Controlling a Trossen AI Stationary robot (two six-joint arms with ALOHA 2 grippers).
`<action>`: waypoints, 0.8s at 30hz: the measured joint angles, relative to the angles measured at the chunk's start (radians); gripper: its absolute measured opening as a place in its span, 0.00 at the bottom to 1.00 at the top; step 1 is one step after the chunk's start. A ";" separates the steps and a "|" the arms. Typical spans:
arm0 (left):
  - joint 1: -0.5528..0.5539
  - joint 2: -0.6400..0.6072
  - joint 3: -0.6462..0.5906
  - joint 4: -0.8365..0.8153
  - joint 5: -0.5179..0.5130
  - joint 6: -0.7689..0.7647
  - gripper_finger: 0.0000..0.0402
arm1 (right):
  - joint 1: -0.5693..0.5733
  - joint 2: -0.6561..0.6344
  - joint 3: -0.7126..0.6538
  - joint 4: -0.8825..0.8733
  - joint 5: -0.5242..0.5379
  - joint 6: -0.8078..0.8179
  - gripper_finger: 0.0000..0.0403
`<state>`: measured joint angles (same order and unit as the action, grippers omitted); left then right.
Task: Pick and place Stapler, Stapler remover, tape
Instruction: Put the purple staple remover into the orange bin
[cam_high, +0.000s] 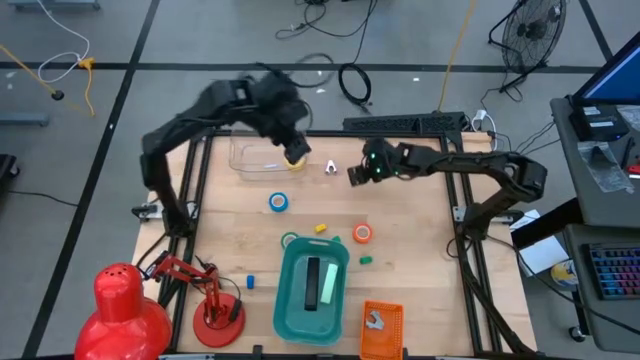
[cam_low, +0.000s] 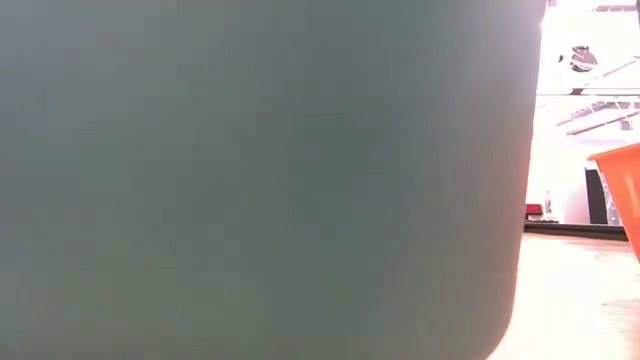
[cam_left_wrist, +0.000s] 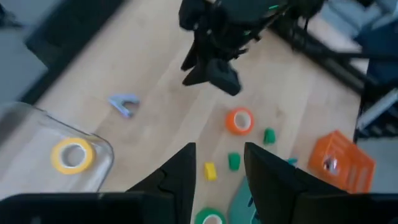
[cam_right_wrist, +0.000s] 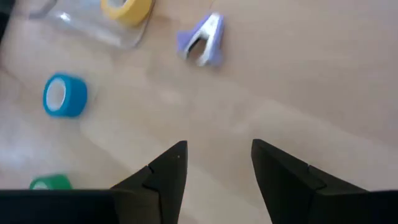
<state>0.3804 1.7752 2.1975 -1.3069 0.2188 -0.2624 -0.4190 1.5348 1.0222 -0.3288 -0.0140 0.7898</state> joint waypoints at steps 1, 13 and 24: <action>-0.006 -0.021 0.000 0.004 -0.019 -0.009 0.34 | -0.021 0.009 0.000 0.013 -0.018 -0.014 0.43; -0.057 -0.102 -0.001 -0.064 -0.150 -0.046 0.34 | -0.067 0.209 0.075 0.094 -0.244 -0.007 0.43; -0.117 -0.102 -0.012 -0.067 -0.157 -0.048 0.34 | -0.057 0.323 0.275 0.000 -0.130 -0.067 0.42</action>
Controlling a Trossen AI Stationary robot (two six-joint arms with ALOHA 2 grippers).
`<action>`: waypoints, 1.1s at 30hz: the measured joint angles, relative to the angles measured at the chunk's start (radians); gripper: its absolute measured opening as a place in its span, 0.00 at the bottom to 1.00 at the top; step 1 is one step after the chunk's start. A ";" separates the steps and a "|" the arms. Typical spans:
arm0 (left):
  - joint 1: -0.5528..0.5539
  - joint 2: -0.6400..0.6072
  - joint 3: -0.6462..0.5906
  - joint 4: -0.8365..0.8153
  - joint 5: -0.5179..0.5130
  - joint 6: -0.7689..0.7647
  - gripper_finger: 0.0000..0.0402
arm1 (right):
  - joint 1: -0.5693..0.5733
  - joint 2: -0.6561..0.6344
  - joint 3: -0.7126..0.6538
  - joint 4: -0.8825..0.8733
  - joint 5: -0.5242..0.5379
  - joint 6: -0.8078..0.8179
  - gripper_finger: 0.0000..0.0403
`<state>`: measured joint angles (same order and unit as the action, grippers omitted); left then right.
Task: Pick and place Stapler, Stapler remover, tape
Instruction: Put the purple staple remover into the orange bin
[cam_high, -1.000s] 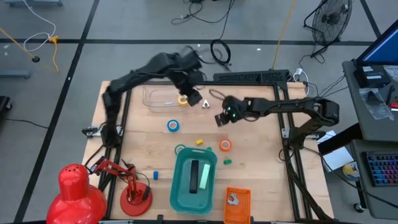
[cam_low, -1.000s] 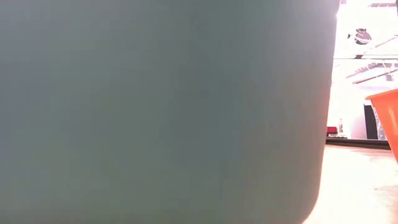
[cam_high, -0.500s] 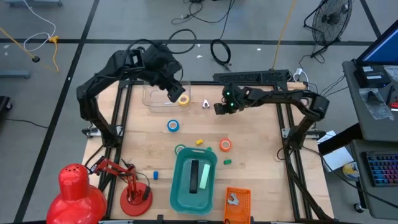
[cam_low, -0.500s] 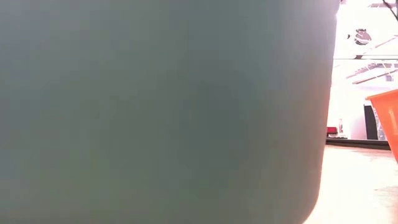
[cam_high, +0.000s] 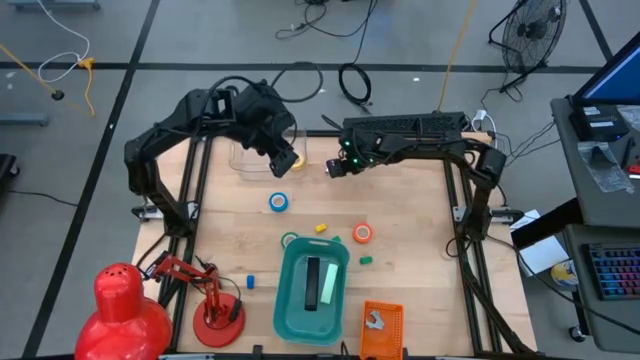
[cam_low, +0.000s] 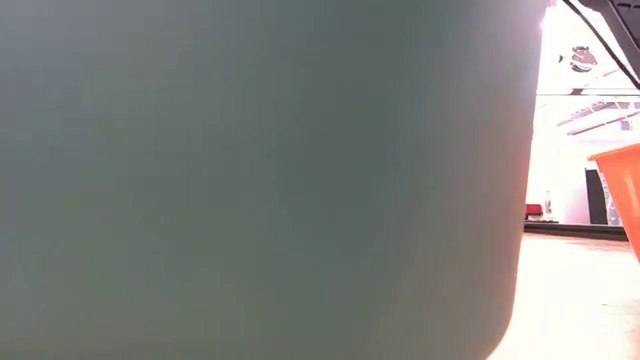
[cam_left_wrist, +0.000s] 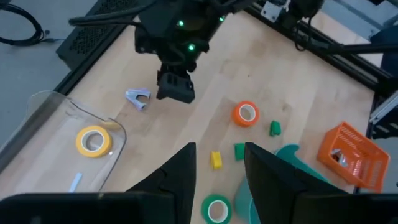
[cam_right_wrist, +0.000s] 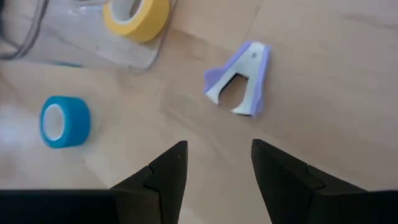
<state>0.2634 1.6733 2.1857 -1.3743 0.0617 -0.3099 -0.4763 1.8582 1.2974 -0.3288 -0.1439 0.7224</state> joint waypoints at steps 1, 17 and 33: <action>-0.006 0.000 0.000 -0.004 -0.005 0.000 0.34 | -0.001 0.003 0.004 -0.004 0.011 -0.002 0.42; -0.063 0.000 0.000 -0.033 -0.038 -0.014 0.34 | -0.036 0.050 0.006 0.028 0.062 0.010 0.42; -0.063 0.000 0.000 -0.036 -0.039 -0.017 0.34 | -0.029 0.086 0.005 0.094 0.043 0.031 0.42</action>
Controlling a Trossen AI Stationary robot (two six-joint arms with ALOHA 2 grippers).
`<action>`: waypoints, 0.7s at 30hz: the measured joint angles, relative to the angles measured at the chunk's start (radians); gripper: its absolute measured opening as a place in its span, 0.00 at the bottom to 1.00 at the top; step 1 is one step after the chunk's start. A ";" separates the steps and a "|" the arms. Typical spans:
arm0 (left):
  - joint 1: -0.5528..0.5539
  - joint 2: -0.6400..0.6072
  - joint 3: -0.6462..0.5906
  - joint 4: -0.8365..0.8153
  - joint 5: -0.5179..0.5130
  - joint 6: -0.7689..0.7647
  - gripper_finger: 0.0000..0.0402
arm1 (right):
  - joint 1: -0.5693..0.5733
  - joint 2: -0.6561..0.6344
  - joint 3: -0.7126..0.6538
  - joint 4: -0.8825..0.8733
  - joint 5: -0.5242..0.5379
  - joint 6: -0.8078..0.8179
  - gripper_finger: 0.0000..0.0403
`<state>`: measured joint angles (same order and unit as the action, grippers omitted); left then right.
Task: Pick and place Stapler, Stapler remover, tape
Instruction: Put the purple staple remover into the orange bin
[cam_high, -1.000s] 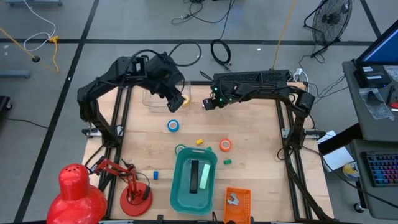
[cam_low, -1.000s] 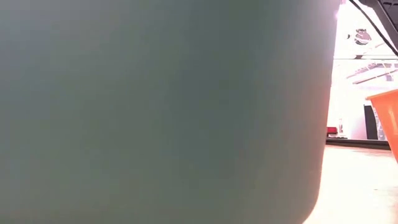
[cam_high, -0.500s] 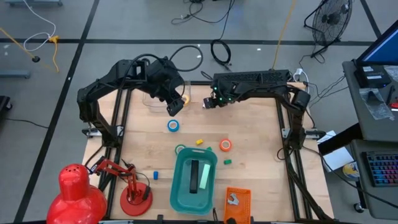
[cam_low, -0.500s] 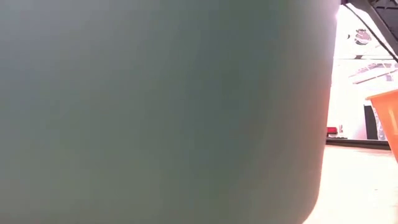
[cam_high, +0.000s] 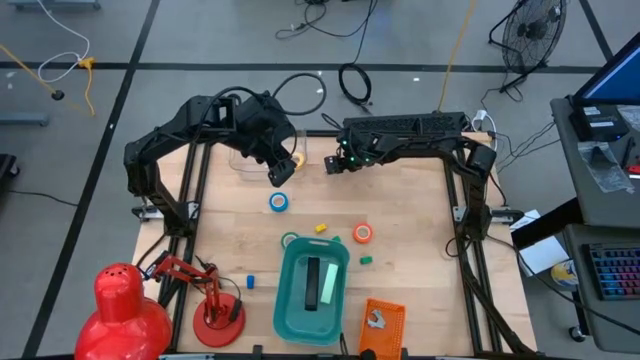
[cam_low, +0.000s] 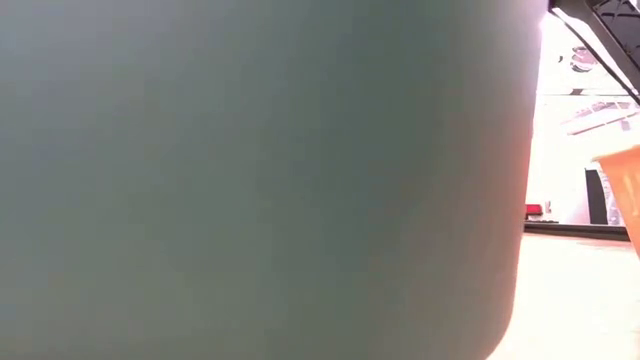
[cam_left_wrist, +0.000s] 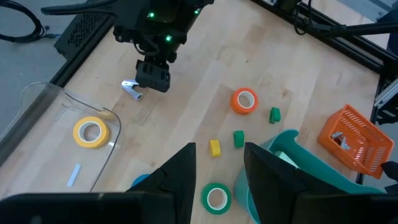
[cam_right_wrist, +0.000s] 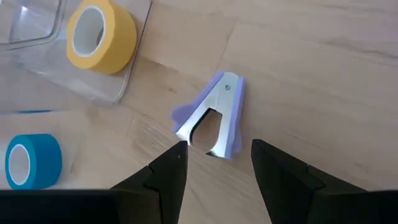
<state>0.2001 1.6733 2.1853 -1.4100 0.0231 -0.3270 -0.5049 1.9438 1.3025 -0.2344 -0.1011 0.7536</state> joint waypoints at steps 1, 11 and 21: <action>0.000 0.000 0.000 0.000 0.000 0.000 0.34 | 0.000 0.000 0.000 -0.001 0.001 0.000 0.42; 0.000 0.000 0.000 0.001 0.000 -0.001 0.34 | 0.000 0.000 0.000 -0.001 0.023 0.007 0.29; 0.000 0.000 0.000 0.001 0.000 -0.004 0.34 | 0.000 0.000 0.000 0.044 0.018 0.004 0.15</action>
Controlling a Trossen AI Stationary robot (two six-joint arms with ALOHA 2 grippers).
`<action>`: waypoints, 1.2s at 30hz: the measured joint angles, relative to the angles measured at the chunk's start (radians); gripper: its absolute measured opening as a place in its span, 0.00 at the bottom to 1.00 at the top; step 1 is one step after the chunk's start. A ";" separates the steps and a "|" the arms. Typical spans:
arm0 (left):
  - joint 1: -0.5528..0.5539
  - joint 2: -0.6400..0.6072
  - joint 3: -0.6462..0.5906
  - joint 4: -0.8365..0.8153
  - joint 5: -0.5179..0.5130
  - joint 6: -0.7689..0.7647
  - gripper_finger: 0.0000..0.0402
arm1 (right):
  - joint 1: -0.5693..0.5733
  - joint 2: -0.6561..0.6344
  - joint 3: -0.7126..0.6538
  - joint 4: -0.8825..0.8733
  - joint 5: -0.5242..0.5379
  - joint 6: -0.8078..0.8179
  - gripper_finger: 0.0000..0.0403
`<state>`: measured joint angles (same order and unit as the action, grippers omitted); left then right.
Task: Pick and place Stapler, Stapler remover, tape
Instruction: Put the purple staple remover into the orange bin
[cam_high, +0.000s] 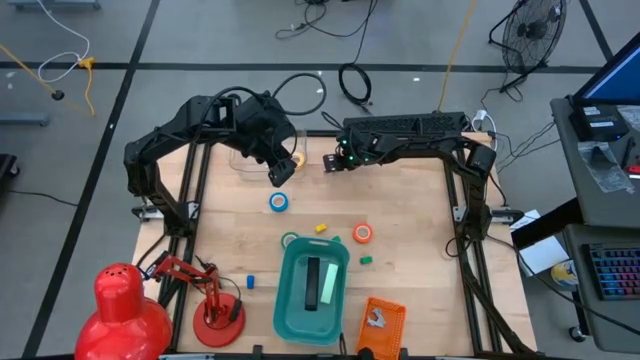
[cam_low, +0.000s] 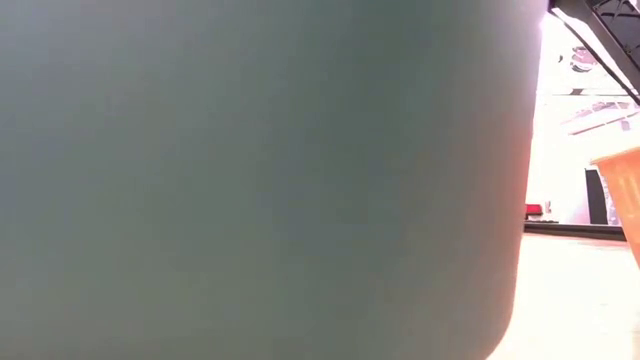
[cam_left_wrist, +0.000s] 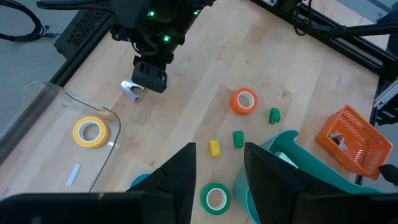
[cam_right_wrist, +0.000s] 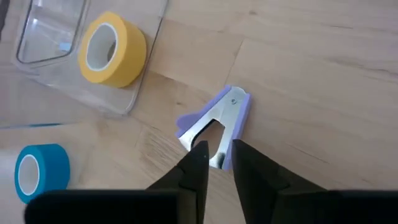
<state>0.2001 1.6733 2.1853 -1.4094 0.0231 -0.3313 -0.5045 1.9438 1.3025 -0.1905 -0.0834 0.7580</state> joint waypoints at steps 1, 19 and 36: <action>0.000 0.000 0.000 0.000 0.000 0.000 0.34 | 0.000 0.000 0.000 0.000 0.000 -0.002 0.15; 0.000 0.000 0.000 0.000 0.000 0.014 0.34 | 0.000 0.006 0.000 -0.004 -0.003 -0.013 0.21; 0.000 0.000 0.000 0.000 0.000 0.038 0.34 | 0.000 0.007 0.000 -0.015 0.000 0.007 0.18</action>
<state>0.2001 1.6733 2.1853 -1.4097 0.0235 -0.2933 -0.5049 1.9507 1.3022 -0.2052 -0.0837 0.7654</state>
